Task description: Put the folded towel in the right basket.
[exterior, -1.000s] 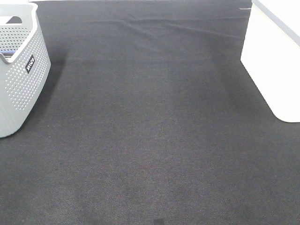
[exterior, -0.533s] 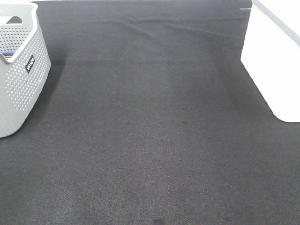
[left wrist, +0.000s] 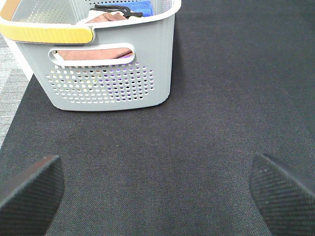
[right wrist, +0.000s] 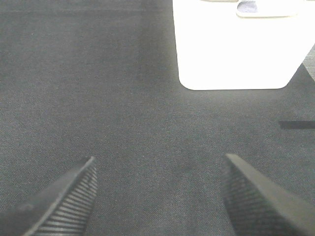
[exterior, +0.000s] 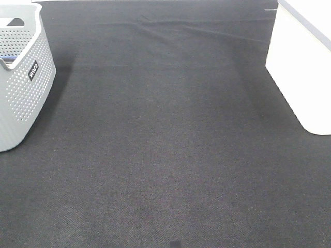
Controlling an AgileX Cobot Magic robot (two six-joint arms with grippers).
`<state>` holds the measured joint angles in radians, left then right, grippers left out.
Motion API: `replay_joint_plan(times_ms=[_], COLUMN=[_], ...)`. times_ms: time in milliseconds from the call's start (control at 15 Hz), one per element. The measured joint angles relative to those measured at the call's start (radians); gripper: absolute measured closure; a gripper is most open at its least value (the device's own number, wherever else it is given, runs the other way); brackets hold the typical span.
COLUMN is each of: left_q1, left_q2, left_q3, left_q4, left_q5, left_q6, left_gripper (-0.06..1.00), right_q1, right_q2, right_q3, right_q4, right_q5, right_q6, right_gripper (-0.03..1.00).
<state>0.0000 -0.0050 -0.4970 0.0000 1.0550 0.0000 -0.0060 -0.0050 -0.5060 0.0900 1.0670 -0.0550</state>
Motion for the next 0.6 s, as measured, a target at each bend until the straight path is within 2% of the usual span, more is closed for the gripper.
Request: replay_joint_plan(times_ms=[600], left_q1=[0.000], left_q2=[0.000], left_q3=[0.000], left_q4=[0.000], left_q5=[0.000], left_q6=[0.000], left_gripper=[-0.03], right_q1=[0.000], right_q2=[-0.002], right_q3=[0.003], right_q4=[0.000], right_q5=[0.000], right_q6=[0.000], right_gripper=[0.29])
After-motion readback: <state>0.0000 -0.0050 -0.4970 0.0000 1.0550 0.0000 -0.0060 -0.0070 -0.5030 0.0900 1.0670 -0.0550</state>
